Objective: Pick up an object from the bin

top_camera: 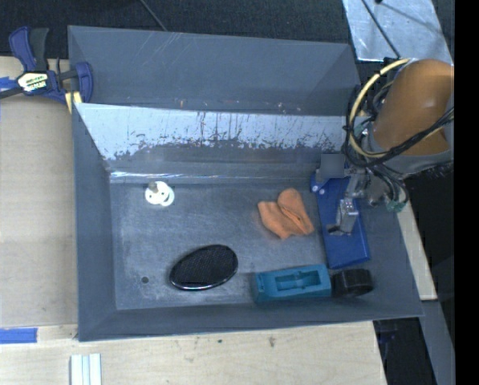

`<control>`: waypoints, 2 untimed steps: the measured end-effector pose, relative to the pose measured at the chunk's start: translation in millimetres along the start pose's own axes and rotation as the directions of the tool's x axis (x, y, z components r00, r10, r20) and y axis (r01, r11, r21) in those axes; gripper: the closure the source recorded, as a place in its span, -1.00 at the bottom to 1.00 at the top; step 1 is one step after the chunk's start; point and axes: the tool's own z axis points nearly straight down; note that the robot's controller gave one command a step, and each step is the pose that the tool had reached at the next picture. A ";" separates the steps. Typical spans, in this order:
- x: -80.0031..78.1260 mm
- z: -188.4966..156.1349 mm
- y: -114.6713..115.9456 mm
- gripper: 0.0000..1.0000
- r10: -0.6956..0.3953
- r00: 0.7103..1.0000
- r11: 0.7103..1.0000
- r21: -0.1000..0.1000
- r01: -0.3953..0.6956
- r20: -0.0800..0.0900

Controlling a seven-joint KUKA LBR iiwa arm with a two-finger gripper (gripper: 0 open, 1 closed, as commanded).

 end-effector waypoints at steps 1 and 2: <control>-10.5 30.4 27.6 -1.00 0.045 0.999 0.999 0.002 -0.045 0.005; 18.8 56.2 48.9 -1.00 0.062 0.998 0.998 -0.002 -0.062 -0.001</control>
Offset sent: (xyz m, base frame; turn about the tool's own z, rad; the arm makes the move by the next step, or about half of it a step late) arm -0.0359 0.0498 -0.0625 0.0729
